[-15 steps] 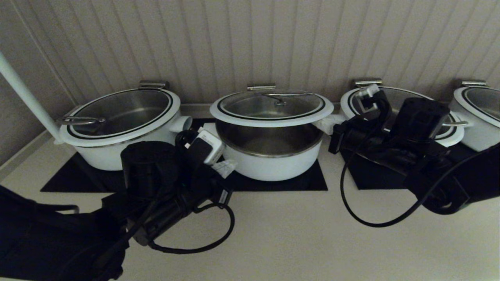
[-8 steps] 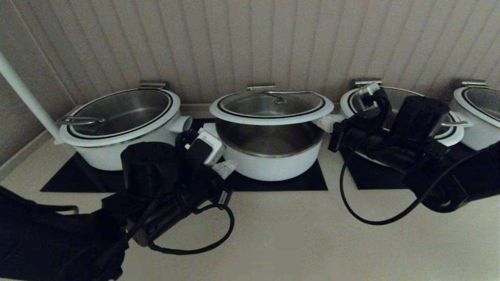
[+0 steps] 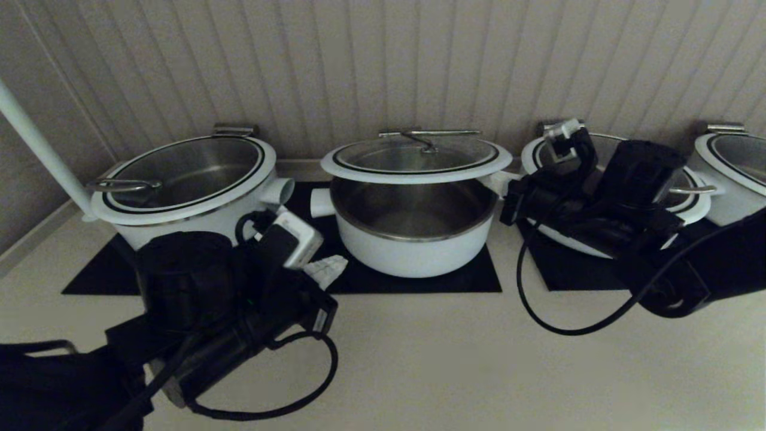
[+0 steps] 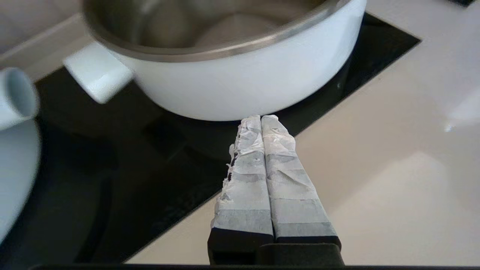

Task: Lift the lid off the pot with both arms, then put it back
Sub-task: Open the pot lid completely

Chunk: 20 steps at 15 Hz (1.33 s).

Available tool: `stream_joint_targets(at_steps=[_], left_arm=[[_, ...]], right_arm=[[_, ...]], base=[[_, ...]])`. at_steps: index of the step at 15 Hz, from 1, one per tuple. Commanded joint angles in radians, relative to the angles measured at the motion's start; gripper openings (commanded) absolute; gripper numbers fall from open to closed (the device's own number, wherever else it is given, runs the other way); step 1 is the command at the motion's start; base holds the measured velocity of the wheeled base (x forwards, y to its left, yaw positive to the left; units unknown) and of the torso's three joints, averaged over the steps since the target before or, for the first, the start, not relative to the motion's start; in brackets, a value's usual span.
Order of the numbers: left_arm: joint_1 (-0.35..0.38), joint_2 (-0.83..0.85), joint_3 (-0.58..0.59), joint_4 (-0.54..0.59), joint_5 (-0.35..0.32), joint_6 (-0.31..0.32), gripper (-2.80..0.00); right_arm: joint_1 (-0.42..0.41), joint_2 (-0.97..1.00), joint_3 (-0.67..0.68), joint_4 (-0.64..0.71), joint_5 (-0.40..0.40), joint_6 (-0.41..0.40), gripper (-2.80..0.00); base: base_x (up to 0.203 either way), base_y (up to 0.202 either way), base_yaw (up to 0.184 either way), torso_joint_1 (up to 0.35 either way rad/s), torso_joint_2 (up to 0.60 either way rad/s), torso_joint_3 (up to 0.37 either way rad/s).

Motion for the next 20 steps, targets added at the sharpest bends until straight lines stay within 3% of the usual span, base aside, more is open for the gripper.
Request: stream_joint_targets(at_steps=[1, 6, 9, 18, 20], left_arm=[[0.001, -0.071, 0.028, -0.007, 0.024, -0.001, -2.8], [0.036, -0.188, 0.116, -0.007, 0.058, -0.003, -2.8], [0.138, -0.276, 0.206, -0.007, 0.06, -0.006, -2.8], [0.349, -0.549, 0.458, 0.003, 0.059, -0.027, -2.8], [0.379, -0.646, 0.484, 0.066, 0.064, -0.048, -2.8]], right_arm=[[0.001, 0.001, -0.02, -0.005, 0.003, 0.0, -2.8], [0.001, 0.0, -0.031, 0.0, 0.003, 0.0, -2.8], [0.001, 0.001, -0.036, 0.0, 0.003, 0.0, -2.8], [0.001, -0.011, -0.039, 0.0, 0.003, 0.0, -2.8], [0.001, -0.012, -0.046, 0.002, 0.003, 0.0, -2.8]], base=[[0.0, 0.0, 0.0, 0.0, 0.0, 0.0], [0.0, 0.0, 0.0, 0.0, 0.0, 0.0], [0.0, 0.0, 0.0, 0.0, 0.0, 0.0], [0.0, 0.0, 0.0, 0.0, 0.0, 0.0], [0.0, 0.0, 0.0, 0.0, 0.0, 0.0]])
